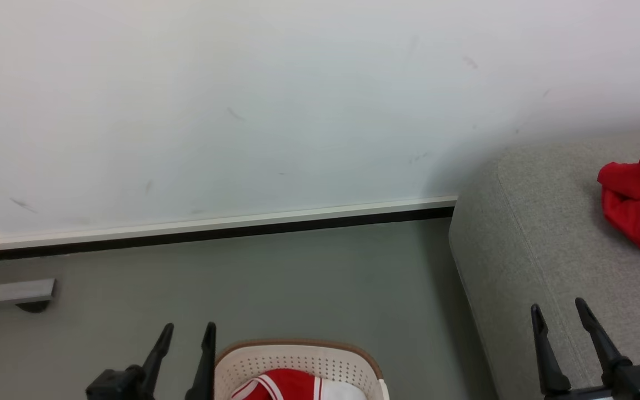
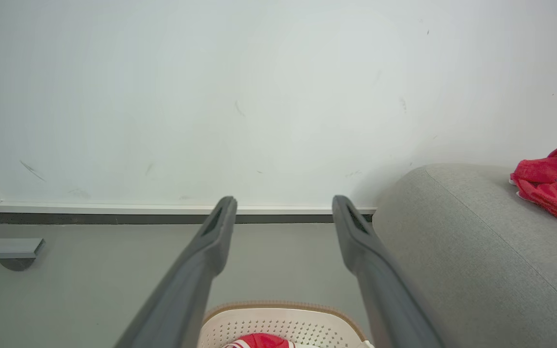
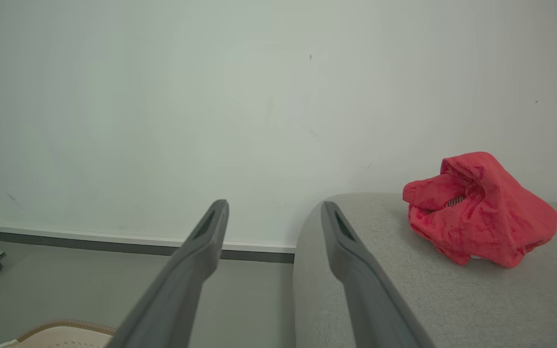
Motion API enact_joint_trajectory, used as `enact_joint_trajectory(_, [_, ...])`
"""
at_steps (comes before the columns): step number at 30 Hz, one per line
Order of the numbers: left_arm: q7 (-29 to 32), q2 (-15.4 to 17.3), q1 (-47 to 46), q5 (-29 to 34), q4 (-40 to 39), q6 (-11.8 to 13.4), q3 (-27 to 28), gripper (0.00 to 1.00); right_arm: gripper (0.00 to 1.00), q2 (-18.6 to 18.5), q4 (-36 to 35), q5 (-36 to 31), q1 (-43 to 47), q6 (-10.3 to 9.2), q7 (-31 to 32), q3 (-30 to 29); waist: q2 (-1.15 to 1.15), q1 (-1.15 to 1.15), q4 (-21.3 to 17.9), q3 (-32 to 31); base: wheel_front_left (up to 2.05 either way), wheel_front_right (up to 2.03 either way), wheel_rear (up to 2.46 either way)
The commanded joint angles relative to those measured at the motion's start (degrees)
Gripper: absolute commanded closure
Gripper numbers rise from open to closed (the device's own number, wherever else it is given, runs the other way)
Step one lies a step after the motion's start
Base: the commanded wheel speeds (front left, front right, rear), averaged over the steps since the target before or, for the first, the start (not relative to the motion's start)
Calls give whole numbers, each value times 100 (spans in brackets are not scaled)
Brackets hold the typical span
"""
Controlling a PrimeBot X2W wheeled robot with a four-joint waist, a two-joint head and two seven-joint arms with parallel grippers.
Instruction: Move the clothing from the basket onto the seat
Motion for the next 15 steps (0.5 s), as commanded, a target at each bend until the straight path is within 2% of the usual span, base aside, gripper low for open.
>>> enact_joint_trajectory(1, [0, -37, 159, 125, 5, -56, 159, 0, 0, 65, 36, 3, 192, -14, 5, -2, 0, 1, 118, -114, 0, 0, 0])
enact_joint_trajectory(15, [-1, -451, 635, 549, -7, -459, 1022, 0, 0, 211, 277, 39, 439, -14, 6, -22, 0, 1, 115, -259, 0, 0, 0])
